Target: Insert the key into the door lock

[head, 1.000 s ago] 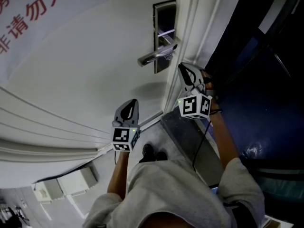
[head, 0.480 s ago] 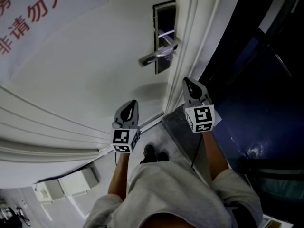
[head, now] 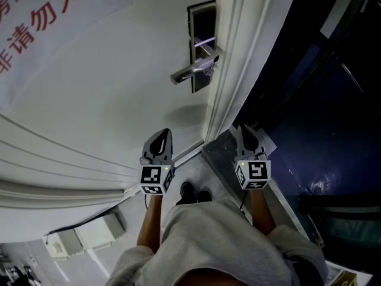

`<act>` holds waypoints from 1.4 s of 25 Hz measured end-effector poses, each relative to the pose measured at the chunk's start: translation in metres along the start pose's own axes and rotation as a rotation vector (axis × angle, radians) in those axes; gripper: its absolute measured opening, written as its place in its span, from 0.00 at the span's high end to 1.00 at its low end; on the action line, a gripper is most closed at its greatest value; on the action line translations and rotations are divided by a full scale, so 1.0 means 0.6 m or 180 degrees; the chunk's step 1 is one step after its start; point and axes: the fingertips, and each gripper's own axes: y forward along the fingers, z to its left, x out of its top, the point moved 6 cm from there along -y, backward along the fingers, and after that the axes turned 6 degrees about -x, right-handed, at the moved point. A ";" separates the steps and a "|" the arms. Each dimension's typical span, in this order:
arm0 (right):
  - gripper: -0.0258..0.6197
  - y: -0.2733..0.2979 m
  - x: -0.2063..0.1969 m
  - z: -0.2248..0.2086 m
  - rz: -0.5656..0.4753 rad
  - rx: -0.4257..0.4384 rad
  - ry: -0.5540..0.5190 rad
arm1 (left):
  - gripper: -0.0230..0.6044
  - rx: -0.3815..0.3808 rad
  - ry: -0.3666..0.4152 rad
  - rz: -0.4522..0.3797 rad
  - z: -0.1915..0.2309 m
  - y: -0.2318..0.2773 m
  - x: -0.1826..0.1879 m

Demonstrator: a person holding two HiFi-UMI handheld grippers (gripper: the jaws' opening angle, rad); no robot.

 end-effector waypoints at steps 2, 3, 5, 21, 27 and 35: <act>0.93 -0.012 -0.004 -0.002 0.0024 -0.0036 0.0012 | 0.93 -0.0011 -0.0008 0.0015 -0.002 -0.004 -0.003; 0.93 -0.018 -0.006 -0.004 0.0037 -0.0056 0.0013 | 0.93 -0.0018 -0.0007 0.0026 -0.003 -0.007 -0.006; 0.93 -0.028 -0.010 -0.006 0.0061 -0.0091 -0.0006 | 0.93 -0.0029 0.0001 0.0056 -0.004 -0.012 -0.011; 0.93 -0.042 -0.026 -0.007 0.0154 -0.0094 -0.0121 | 0.93 0.0038 -0.0085 0.0191 -0.003 -0.042 -0.051; 0.93 -0.030 -0.027 -0.008 0.0164 -0.0087 -0.0134 | 0.93 0.0077 -0.0157 0.0325 -0.001 -0.040 -0.058; 0.93 -0.019 -0.035 -0.013 0.0220 -0.0079 -0.0149 | 0.93 0.0046 -0.0098 0.0189 0.001 -0.024 -0.051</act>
